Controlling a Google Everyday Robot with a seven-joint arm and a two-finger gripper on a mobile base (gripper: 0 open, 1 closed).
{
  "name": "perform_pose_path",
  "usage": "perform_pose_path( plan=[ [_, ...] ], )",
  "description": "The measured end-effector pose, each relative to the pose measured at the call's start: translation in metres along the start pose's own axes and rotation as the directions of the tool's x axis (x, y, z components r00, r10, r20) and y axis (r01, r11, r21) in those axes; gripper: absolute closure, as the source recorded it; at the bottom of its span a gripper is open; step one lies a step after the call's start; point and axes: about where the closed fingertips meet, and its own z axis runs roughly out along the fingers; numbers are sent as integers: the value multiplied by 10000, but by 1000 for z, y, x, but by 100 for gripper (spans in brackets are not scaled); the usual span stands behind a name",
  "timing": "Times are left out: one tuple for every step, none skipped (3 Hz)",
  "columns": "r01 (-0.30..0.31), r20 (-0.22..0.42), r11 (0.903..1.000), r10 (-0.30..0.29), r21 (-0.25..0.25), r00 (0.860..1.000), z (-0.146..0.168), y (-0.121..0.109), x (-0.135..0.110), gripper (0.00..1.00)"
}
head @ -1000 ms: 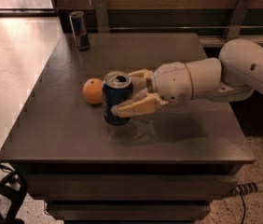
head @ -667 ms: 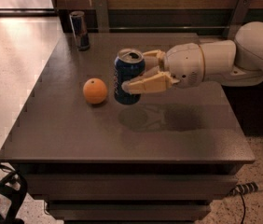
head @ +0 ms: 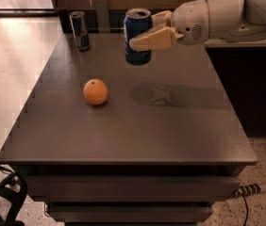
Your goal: Move pepsi can near redbull can
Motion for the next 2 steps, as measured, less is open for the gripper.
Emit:
perform_pose_path(
  plan=[
    [151, -396, 9985, -130, 530, 9991, 4, -45, -11, 100],
    [301, -613, 9936, -235, 1089, 9978, 15, -84, -6, 100]
  ],
)
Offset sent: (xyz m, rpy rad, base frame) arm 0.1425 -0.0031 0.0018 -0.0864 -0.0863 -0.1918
